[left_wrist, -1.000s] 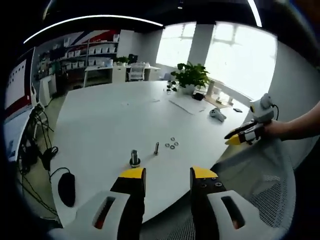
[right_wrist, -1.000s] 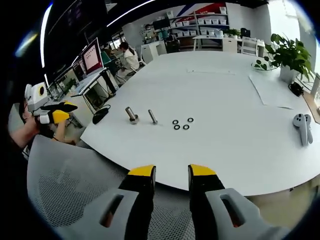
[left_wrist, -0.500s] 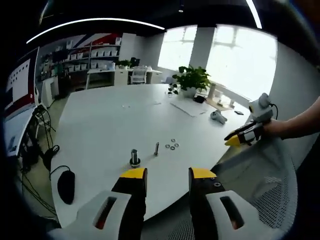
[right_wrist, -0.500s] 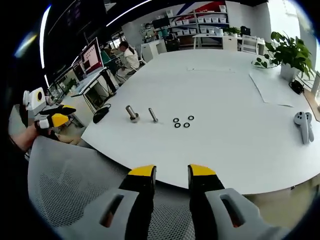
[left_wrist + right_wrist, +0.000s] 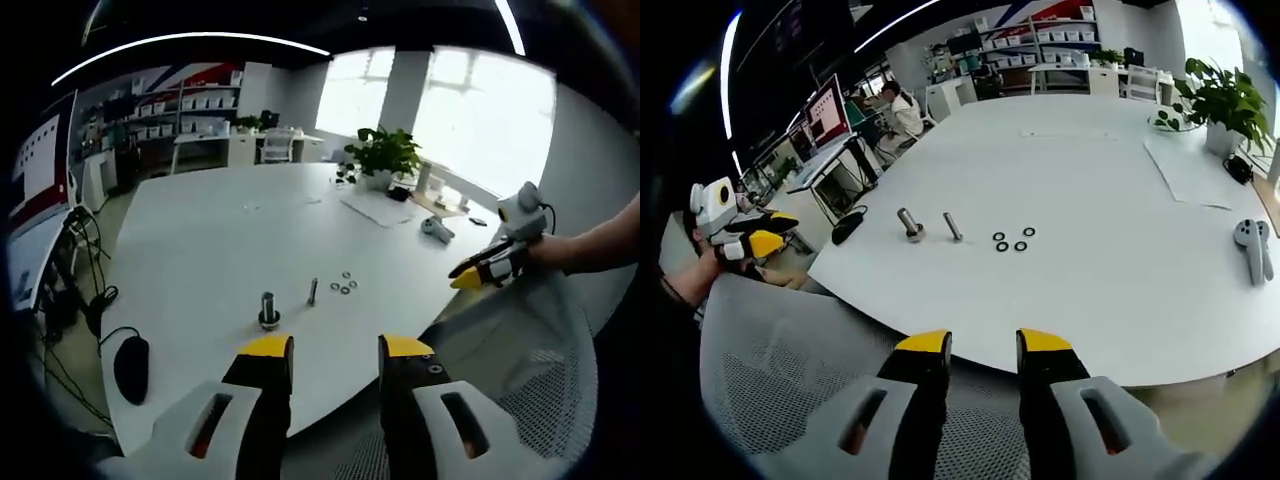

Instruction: Place the washer onto the threaded stud by aligning its center hole with the stud, sliding it down to the base, and recovering from edge contact or off-axis alignment until the washer reaches the visible bottom stop.

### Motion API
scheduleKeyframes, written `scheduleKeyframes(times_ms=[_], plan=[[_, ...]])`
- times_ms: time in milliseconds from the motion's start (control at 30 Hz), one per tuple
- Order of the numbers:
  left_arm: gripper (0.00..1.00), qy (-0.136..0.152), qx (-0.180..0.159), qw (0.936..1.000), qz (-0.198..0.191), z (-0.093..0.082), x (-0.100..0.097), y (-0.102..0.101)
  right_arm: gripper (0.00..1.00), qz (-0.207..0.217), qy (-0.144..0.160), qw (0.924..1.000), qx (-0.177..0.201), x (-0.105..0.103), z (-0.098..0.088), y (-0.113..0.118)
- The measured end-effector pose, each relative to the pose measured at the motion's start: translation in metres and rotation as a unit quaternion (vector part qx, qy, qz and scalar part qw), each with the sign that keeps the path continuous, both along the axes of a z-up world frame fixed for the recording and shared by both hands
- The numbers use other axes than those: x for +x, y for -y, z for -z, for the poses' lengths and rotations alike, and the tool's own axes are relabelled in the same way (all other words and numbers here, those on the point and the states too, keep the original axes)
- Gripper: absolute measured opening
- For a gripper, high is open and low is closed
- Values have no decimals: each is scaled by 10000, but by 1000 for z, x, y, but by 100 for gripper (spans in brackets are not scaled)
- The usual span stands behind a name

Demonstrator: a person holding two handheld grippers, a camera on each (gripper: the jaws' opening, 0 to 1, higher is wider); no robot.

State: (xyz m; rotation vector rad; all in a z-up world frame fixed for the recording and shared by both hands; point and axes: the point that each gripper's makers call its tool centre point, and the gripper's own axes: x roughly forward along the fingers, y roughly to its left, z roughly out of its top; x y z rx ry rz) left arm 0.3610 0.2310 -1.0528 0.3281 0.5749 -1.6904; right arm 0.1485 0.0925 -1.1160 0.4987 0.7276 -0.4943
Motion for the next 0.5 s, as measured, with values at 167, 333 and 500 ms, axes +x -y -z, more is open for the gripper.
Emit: scheduleKeyframes(times_ms=[167,333,500], plan=[[32,34,-97,9999,-25,-3,1,-1,29,-29,20,10000,51,1,0,-3],[32,37,-112,9999,18,-3,-2,-1,30,-59,10,9999,88,1,1,-2],[32,35,-143,9999,-48,-4,1,-1,30,-69,-55,9999,81,-2,4,0]])
